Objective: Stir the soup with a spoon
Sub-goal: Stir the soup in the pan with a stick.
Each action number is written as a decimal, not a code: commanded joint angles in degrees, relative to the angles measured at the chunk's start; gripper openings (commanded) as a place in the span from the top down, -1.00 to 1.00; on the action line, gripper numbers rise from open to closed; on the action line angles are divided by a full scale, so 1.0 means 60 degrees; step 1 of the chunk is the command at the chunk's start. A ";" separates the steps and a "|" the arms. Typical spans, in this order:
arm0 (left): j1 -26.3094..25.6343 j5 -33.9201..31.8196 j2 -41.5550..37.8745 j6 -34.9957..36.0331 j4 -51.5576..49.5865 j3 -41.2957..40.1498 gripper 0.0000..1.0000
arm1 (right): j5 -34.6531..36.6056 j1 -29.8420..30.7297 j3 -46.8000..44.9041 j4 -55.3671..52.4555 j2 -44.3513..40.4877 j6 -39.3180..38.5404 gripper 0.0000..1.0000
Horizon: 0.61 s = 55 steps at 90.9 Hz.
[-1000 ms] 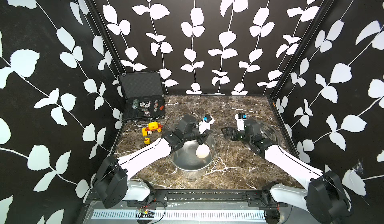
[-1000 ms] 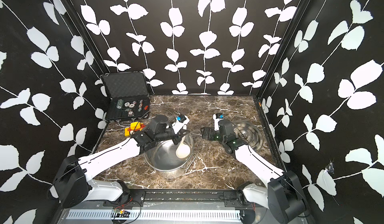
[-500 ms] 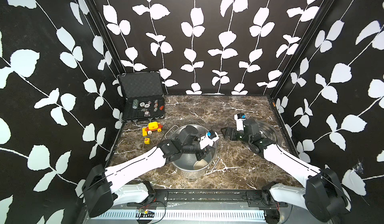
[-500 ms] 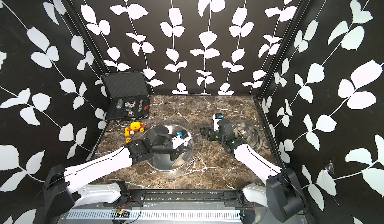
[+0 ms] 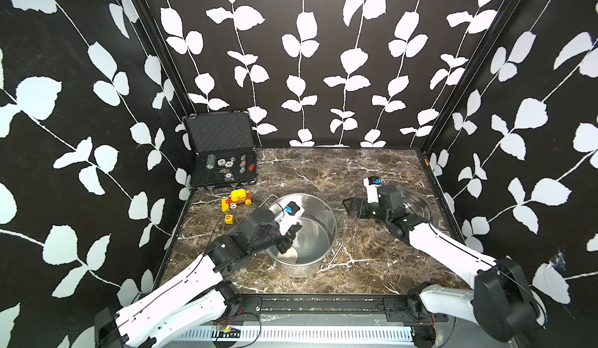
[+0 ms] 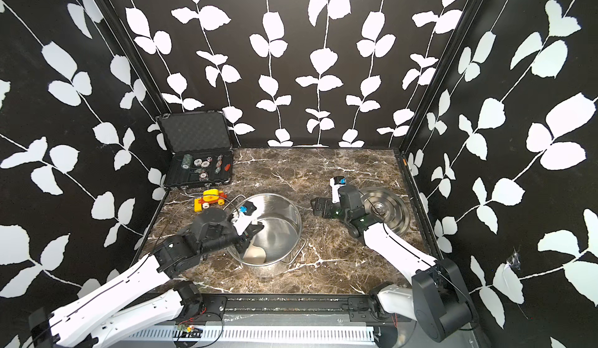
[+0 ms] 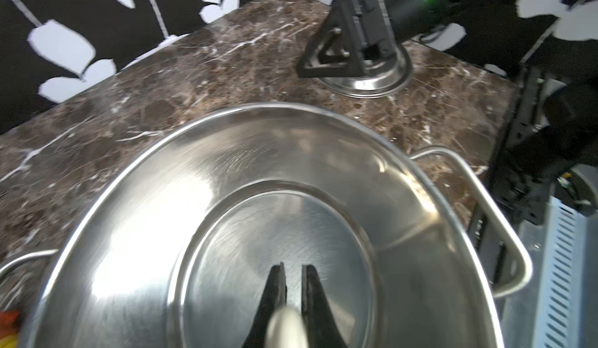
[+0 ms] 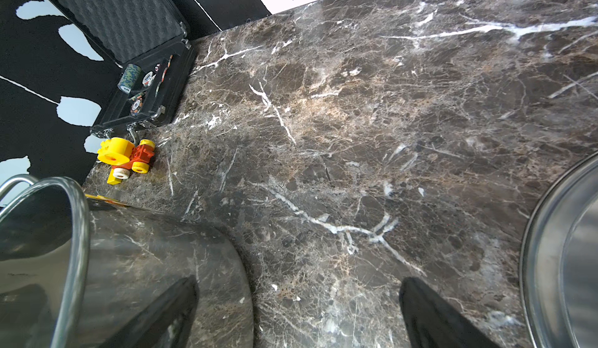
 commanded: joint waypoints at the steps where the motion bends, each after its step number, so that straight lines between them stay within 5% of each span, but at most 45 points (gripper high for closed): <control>1: 0.0322 -0.0901 -0.0273 -0.0361 -0.0403 -0.0123 1.00 | -0.0055 -0.0027 0.0071 0.0388 -0.0020 0.0063 -0.98; 28: 0.0804 -0.2834 0.0615 -0.0627 0.1074 0.0226 1.00 | -0.0038 -0.0035 0.0040 0.0459 0.0027 0.0135 -0.98; 55: 0.1716 -0.2670 0.1719 -0.0428 0.2849 0.0500 1.00 | 0.0067 -0.0028 -0.0091 0.0471 -0.0011 0.0106 -0.98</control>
